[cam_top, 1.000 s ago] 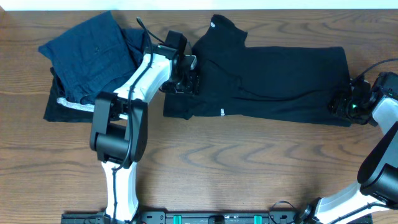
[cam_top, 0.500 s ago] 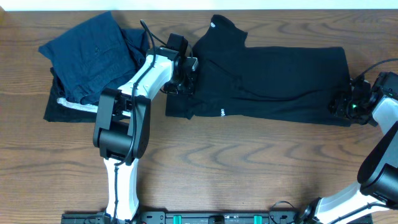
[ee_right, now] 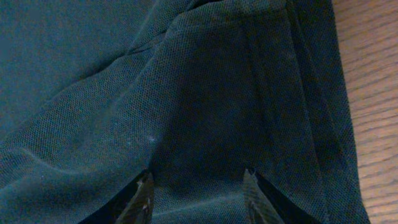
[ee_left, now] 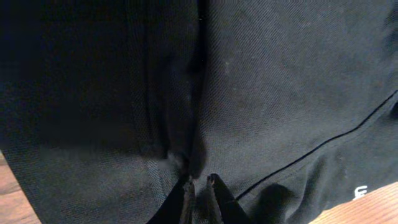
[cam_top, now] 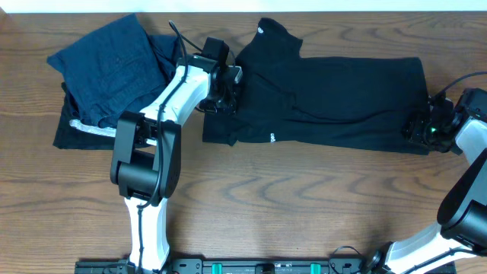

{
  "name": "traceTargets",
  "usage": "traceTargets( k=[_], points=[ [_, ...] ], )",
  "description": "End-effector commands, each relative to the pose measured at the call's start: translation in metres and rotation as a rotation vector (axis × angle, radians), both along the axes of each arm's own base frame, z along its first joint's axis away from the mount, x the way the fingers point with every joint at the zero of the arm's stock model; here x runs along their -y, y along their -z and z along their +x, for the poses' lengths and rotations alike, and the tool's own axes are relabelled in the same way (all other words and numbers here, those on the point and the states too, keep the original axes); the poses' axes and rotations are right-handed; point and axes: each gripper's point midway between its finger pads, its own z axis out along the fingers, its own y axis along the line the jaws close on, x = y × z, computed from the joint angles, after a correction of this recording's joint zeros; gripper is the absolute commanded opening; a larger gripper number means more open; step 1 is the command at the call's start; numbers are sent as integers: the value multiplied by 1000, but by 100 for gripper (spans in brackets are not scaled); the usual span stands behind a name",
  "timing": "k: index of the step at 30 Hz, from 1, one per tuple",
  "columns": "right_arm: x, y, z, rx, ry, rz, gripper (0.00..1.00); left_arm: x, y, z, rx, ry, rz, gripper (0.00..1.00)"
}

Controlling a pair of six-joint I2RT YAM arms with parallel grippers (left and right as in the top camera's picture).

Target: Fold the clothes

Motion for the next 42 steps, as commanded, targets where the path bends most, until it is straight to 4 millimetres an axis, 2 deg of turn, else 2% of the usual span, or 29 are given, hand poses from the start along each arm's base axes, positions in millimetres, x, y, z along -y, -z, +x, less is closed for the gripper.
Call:
traceTargets(
  k=[1, 5, 7, 8, 9, 16, 23, 32, 42],
  points=[
    [-4, 3, 0, -7, -8, 5, 45, -5, -20, 13, 61, -8, -3, 9],
    [-4, 3, 0, -6, -8, 5, 45, -14, -20, 15, 55, -27, -1, 8],
    [-4, 3, 0, -6, -8, 5, 45, -17, -19, 12, 42, -31, 2, 17],
    [-4, 3, 0, -6, -8, 5, 45, -17, -19, 11, 37, -31, 3, 31],
    [-4, 3, 0, -6, -8, 5, 45, -17, -18, 9, 29, -31, 5, 36],
    [-4, 3, 1, -2, -7, 3, 45, 0, -22, -26, -128, -10, -110, 44],
    [-3, 3, 2, 2, -7, 1, 45, 7, -23, -31, -154, -4, -160, 56],
    [-3, 3, 2, 2, -7, 1, 45, 7, -5, -34, -196, -10, -149, 58],
    [-3, 3, 2, 2, -7, 1, 45, 19, -4, -44, -230, 8, -176, 58]
  ],
)
